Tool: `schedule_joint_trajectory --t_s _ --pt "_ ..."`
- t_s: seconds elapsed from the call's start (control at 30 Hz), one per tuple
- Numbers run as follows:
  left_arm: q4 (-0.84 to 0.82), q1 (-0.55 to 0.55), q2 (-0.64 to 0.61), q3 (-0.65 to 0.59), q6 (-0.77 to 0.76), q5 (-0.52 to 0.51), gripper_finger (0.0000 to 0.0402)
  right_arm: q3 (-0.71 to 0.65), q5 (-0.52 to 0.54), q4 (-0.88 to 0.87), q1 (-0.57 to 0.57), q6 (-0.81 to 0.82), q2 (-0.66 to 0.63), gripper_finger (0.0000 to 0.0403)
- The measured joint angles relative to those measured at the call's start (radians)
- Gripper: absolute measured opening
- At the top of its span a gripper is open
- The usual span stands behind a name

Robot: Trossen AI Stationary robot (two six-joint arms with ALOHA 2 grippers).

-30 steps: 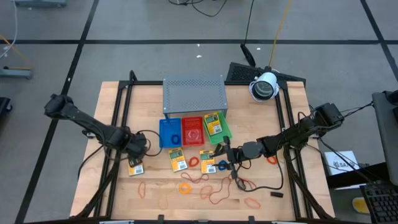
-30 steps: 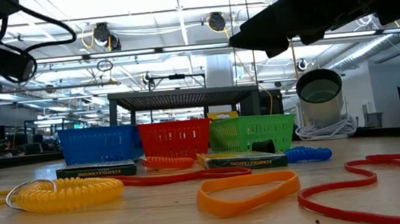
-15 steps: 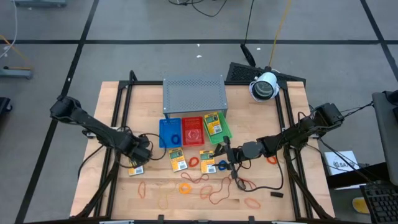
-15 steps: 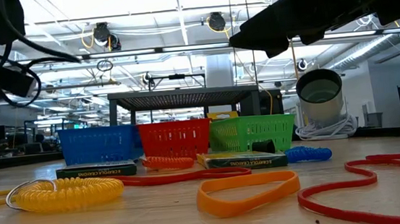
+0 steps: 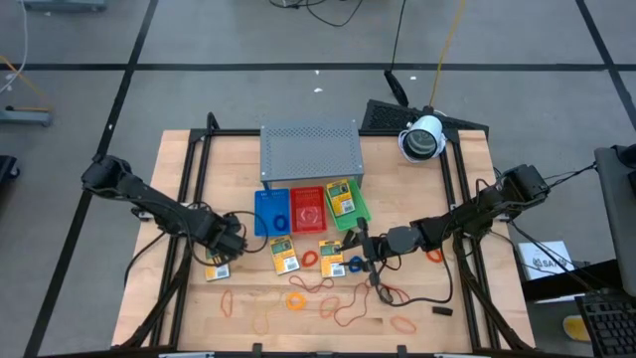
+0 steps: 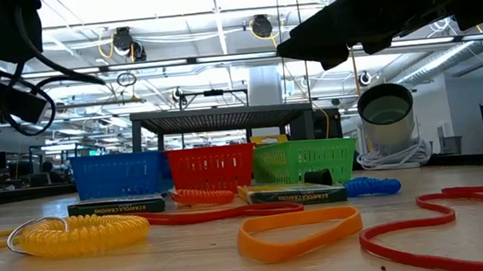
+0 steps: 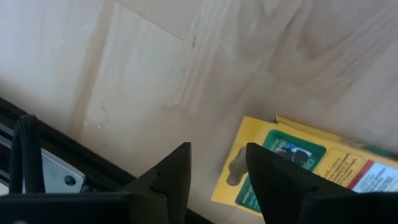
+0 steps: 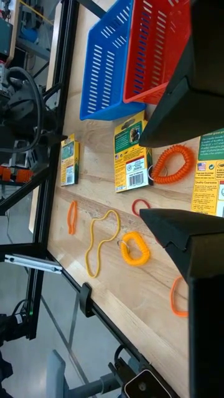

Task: Pick & Place Office Desk Supplies
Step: Put the crayon pack into the green bin

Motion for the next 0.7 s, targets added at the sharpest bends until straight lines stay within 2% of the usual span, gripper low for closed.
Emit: schedule_joint_trajectory --t_s 0.47,0.7 --pt "-0.008 0.000 0.001 -0.006 0.049 0.030 0.0161 0.000 0.000 0.000 0.000 0.000 0.000 0.0160" --pt "-0.008 0.000 0.091 -0.007 0.073 0.047 0.0161 0.000 0.000 -0.002 0.000 0.000 0.000 0.0160"
